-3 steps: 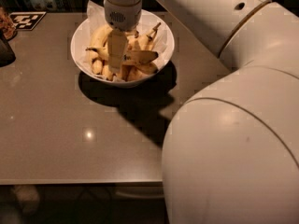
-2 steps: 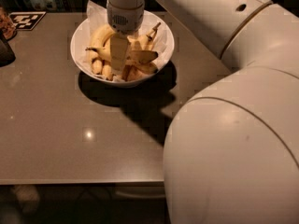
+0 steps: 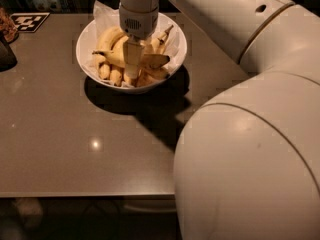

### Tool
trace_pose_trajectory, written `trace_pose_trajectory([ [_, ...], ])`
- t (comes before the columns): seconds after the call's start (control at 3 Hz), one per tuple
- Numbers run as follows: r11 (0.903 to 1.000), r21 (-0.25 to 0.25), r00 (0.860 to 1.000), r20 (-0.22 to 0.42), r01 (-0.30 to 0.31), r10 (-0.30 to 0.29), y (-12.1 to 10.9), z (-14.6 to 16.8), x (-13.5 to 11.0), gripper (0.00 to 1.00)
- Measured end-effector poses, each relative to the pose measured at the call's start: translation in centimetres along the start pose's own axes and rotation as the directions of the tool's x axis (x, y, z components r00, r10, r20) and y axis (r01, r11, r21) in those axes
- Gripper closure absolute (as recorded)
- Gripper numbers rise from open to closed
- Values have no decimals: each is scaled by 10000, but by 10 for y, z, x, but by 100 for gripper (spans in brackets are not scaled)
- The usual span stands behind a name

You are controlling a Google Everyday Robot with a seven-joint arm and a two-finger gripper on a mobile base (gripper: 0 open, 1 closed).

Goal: Pick banana from white bowl

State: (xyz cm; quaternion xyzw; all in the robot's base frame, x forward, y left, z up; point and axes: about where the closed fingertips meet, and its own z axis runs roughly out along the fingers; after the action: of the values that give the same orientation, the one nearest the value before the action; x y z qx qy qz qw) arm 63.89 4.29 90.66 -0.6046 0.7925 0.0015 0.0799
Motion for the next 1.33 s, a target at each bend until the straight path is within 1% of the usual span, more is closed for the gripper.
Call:
trace_pose_trajectory([
  [0.67,10000,0,10000,0,0,0,0,0,0,83],
  [1.0,10000,1,10000,1,0,0,-2,-2,-2,100],
  [1.33,10000,1,10000,1,0,0,-4,-6,-3,100],
])
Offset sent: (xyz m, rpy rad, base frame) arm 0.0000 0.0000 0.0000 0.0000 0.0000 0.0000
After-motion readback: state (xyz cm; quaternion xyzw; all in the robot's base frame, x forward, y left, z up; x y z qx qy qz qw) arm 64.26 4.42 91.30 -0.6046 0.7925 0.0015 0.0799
